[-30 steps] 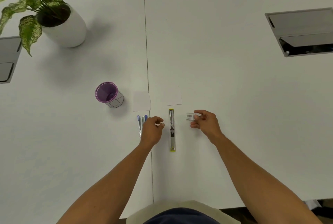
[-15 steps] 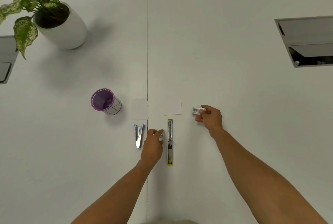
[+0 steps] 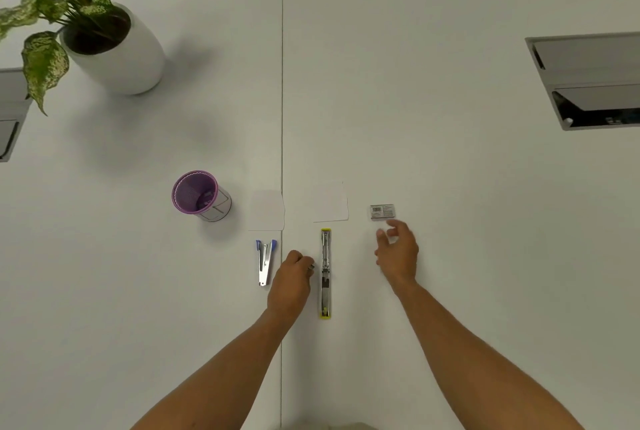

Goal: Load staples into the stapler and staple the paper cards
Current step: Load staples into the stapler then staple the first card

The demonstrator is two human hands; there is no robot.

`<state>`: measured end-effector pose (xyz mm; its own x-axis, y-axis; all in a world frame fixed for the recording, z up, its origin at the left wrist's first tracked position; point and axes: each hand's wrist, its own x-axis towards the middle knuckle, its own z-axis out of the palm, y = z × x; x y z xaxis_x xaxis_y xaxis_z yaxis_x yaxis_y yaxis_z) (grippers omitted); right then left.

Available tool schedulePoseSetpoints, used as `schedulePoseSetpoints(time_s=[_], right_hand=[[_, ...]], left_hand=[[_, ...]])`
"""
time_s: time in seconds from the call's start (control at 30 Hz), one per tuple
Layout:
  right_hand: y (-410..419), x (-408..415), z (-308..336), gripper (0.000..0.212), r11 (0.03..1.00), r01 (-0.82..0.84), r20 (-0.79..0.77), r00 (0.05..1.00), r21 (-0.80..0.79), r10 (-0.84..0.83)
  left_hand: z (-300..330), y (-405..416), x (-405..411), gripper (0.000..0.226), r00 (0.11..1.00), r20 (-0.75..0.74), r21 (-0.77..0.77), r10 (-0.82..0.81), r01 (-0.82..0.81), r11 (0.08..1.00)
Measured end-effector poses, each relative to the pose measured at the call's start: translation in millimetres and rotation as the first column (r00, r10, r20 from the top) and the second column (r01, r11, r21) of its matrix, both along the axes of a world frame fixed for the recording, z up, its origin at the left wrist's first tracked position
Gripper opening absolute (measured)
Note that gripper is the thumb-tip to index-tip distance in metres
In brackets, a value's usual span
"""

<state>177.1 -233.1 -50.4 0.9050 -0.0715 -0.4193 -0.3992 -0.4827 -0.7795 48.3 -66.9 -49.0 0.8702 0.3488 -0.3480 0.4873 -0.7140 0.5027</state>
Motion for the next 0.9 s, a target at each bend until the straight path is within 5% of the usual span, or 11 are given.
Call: schedulePoseSetpoints(time_s=[0.23,0.43,0.7,0.9], right_hand=[[17,-69,0,0.028,0.972,-0.226,-0.010,0.974,0.069,0.227],[34,-86,5,0.038,0.887,-0.462,-0.003,0.887,0.007,0.462],[44,-85,2,0.016,0.894,-0.437,0.005,0.898,-0.097,0.440],[43,-88,4,0.013,0.908,-0.418,0.025,0.908,0.007,0.418]], left_hand=[[2,0,0,0.016,0.999,-0.028,0.032,-0.027,0.028,0.999],[8,0,-2,0.008,0.979,0.039,-0.148,0.198,-0.190,0.970],[23,12,-5,0.013,0.907,0.015,-0.447,0.422,-0.371,0.814],[31,14,-4,0.010,0.856,-0.007,-0.592,0.516,-0.420,0.688]])
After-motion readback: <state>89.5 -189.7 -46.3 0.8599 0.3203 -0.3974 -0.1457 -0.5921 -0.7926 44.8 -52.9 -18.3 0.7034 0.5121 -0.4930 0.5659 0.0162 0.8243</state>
